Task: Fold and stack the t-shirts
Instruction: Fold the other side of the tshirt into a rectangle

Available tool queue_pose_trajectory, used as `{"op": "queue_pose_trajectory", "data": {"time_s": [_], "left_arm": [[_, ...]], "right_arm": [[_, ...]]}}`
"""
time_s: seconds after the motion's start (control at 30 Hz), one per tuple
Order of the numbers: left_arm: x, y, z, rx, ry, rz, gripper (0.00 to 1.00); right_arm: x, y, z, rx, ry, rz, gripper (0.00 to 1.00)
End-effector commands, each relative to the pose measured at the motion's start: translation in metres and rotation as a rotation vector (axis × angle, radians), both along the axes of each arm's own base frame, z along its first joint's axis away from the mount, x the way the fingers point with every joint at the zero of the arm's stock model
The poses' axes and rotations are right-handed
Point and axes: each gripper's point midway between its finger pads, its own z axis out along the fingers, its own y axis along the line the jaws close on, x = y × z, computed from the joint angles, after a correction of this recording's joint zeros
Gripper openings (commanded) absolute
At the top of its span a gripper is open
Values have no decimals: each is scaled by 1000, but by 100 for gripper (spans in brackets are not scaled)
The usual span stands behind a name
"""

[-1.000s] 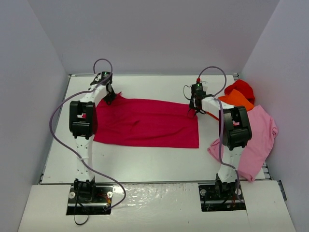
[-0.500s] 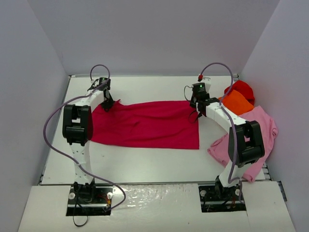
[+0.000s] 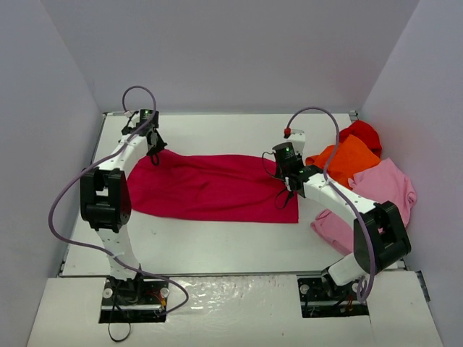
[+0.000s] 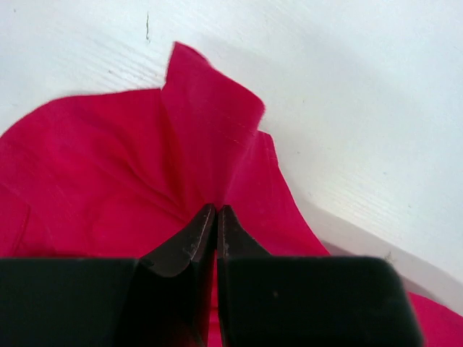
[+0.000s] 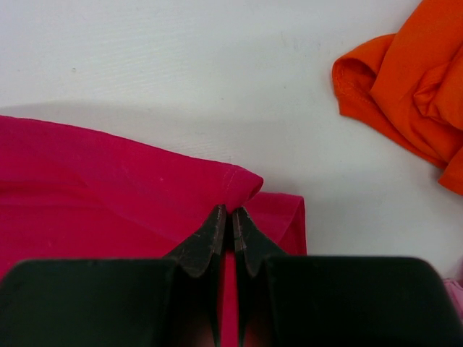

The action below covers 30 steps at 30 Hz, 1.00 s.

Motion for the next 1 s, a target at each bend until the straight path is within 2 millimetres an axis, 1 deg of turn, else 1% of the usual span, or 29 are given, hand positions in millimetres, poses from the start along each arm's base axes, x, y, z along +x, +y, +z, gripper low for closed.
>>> {"op": "queue_pose_trajectory", "data": {"time_s": [0.0,0.03,0.1,0.17,0.2,0.23,0.27,0.33,0.4,0.5,0.57,0.67,0.8,0.9,0.97], "left_arm": [[-15,-15,26,-59,-66,3,0],[-22,-18,20,-67,-52,1,0],[-43,-23,4,-84,-13,4,0],[-63,-29,-8,-100,25,-3,0],[-68,-30,-7,-99,26,-1,0],[-74,-30,-12,-95,40,-2,0],[-84,-32,-17,-90,57,-7,0],[-102,-35,-21,-85,71,-12,0],[-113,-33,-18,-84,66,-7,0],[-123,-24,-2,-63,31,14,0],[-135,-17,2,-37,41,23,0],[-144,-6,13,1,25,34,0],[-150,2,18,28,39,49,0],[-154,0,19,20,42,43,0],[-158,4,19,33,39,49,0]], "right_arm": [[-14,-8,-1,0,-12,-61,0],[-17,-4,-3,6,-8,-54,0],[-30,-5,-13,-2,34,-61,0],[-42,-7,-20,-10,58,-71,0],[-49,-9,-23,-15,69,-72,0],[-54,-10,-25,-18,78,-76,0],[-59,-14,-26,-23,84,-89,0],[-68,-22,-26,-31,86,-129,0],[-78,-29,-30,-41,99,-157,0],[-94,-38,-37,-69,138,-183,0],[-101,-44,-36,-77,142,-208,0],[-111,-52,-39,-104,158,-223,0],[-123,-62,-46,-129,186,-260,0],[-126,-63,-48,-129,198,-273,0],[-128,-64,-49,-137,212,-282,0]]}}
